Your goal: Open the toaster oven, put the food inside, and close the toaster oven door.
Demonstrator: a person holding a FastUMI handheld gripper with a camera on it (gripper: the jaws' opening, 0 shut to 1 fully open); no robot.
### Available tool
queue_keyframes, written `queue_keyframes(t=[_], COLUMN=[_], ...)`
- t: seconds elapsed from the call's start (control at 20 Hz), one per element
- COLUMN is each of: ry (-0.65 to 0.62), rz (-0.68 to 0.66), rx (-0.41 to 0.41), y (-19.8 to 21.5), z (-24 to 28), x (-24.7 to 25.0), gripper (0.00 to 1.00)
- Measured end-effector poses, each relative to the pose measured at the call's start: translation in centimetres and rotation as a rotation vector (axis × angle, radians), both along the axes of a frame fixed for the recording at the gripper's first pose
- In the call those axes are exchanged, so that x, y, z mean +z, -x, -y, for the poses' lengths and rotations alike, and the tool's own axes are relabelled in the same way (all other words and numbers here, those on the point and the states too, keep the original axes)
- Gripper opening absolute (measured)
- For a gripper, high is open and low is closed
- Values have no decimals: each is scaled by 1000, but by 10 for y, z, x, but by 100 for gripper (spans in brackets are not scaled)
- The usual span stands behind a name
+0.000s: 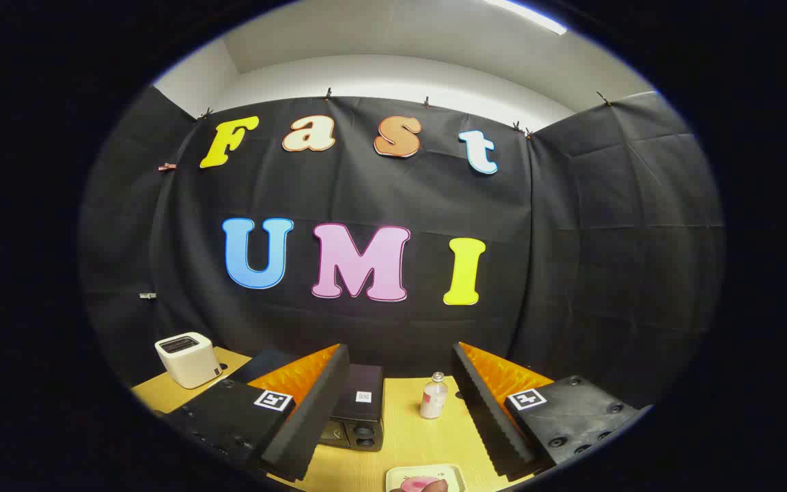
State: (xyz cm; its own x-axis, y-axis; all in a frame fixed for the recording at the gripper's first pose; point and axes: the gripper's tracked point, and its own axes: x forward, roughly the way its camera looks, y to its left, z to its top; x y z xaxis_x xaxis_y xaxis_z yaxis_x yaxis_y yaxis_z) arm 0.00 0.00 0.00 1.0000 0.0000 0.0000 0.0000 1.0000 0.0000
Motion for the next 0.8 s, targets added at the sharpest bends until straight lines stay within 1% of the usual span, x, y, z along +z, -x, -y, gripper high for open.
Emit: queue_keyframes(t=[0.55,0.8], ry=[-6,4], rz=[8,-5], rx=[-11,0], y=[2,2], z=[4,-2], x=[0,-5], gripper=[98,98])
